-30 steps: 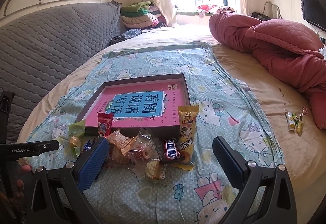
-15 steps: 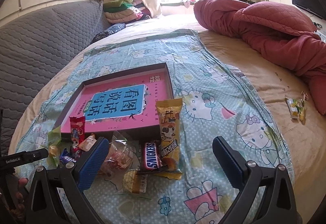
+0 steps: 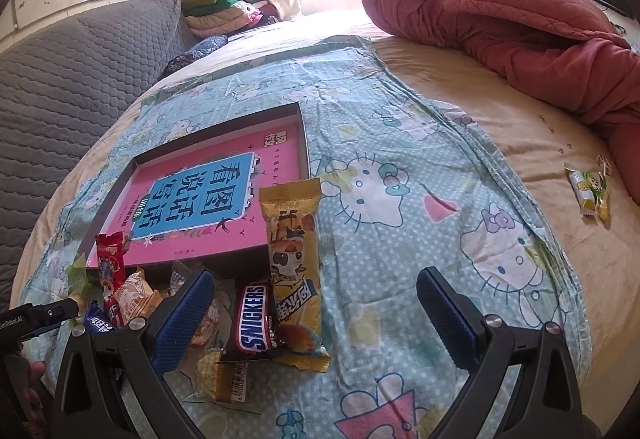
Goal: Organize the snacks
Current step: 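Close the left gripper on the green-labelled cake bag while the right gripper grasps the yellow-wrapped bar, then carry the green-labelled bag over the pink tray while the right gripper carries the yellow bar there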
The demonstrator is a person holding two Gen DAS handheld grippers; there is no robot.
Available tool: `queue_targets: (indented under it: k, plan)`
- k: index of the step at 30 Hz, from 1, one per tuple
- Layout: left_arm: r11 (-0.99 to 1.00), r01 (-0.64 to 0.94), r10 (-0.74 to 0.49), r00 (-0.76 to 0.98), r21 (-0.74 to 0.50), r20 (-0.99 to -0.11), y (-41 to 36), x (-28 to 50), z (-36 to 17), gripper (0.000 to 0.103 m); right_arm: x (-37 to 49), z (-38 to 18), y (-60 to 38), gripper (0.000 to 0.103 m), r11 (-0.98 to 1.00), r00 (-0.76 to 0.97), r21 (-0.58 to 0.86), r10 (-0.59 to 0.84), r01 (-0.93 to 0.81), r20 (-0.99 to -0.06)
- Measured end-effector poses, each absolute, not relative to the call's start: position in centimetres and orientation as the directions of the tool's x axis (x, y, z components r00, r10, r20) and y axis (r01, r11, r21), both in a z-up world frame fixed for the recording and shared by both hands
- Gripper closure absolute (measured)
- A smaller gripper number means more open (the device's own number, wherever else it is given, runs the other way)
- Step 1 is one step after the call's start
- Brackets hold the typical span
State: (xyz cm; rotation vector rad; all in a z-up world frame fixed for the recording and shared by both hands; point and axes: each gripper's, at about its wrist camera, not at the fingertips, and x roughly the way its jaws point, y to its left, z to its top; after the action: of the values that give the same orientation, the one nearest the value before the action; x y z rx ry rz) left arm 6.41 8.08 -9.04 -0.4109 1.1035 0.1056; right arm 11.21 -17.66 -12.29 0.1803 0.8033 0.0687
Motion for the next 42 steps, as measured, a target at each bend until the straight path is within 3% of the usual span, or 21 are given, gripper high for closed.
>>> queue_targets:
  k: [7, 12, 14, 18, 21, 28, 42]
  plan:
    - [0.936, -0.286, -0.067, 0.433, -0.207, -0.899, 7.2, 7.2, -10.0, 0.002, 12.1, -13.0, -17.2, 0.011, 0.986, 0.683, 0.160, 0.145, -0.042, -0.716]
    - [0.937, -0.274, -0.077, 0.443, -0.217, -0.893, 7.0, 7.8, -10.0, 0.002, 12.4, -13.7, -16.5, 0.037, 0.982, 0.664, 0.163, 0.185, -0.096, -0.724]
    - [0.939, -0.271, -0.073, 0.448, -0.213, -0.891, 6.8, 7.9, -9.9, 0.003, 12.5, -14.0, -16.3, 0.043, 0.981, 0.652, 0.160, 0.190, -0.106, -0.734]
    - [0.962, -0.253, 0.011, 0.409, -0.102, -0.913, 5.8, 8.2, -10.2, 0.021, 12.7, -14.7, -15.9, 0.059, 0.979, 0.635, 0.156, 0.202, -0.129, -0.746]
    - [0.971, -0.218, 0.001, 0.424, -0.101, -0.906, 5.0, 8.1, -9.8, 0.038, 12.6, -14.7, -15.7, 0.067, 0.979, 0.638, 0.147, 0.204, -0.141, -0.742]
    - [0.971, -0.196, -0.037, 0.445, -0.137, -0.895, 5.1, 8.1, -9.5, 0.061, 12.5, -14.7, -16.0, 0.075, 0.975, 0.632, 0.169, 0.224, -0.147, -0.742]
    - [0.967, -0.164, -0.078, 0.541, -0.196, -0.838, 5.6, 6.8, -6.6, 0.064, 11.8, -13.2, -16.6, 0.075, 0.973, 0.661, 0.180, 0.232, -0.148, -0.713]
